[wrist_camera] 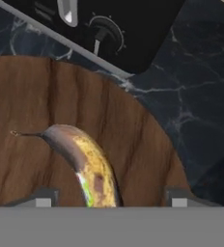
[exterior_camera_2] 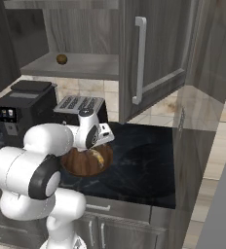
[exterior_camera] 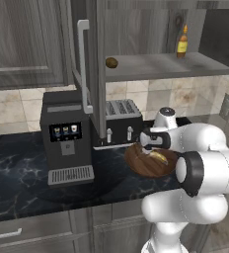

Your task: Open the cabinet. Pick the kiwi and banana from the cabinet and place them into the bowl. Then close the cabinet.

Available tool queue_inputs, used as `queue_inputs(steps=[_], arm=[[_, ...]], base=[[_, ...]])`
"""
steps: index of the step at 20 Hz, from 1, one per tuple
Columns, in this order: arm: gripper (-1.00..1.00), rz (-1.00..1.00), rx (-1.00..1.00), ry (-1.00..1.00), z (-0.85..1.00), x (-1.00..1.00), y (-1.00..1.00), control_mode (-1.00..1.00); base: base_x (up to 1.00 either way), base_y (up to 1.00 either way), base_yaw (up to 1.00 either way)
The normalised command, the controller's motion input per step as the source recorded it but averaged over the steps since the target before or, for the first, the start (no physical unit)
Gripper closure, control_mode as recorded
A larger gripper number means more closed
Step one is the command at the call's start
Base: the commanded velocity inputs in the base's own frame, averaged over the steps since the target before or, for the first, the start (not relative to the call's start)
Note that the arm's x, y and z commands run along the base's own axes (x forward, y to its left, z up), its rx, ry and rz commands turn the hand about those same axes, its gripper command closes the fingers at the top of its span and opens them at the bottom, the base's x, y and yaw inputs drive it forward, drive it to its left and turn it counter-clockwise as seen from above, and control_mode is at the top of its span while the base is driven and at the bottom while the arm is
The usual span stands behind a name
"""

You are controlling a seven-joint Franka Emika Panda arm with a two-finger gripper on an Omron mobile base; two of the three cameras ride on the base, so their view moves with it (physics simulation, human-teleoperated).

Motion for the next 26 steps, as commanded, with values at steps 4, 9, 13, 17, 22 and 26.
queue_inputs(steps=[4, 9, 13, 17, 22, 26], arm=[[-1.00, 0.00, 0.00, -0.04, 0.61, 0.00, 0.00, -1.00], [-1.00, 0.00, 0.00, -0.06, 0.99, -0.12, 0.00, -1.00], [-1.00, 0.00, 0.00, -0.05, 1.00, -0.21, 0.00, -1.00], [-1.00, 0.00, 0.05, -0.10, 1.00, -0.31, 0.00, -1.00], [-1.00, 0.00, 0.13, -0.13, 0.88, -0.35, 0.00, -1.00], [-1.00, 0.00, 0.17, -0.16, 0.67, -0.34, 0.00, -1.00]], base=[[0.00, 0.00, 0.00], [0.00, 0.00, 0.00], [0.00, 0.00, 0.00], [0.00, 0.00, 0.00], [0.00, 0.00, 0.00], [0.00, 0.00, 0.00]])
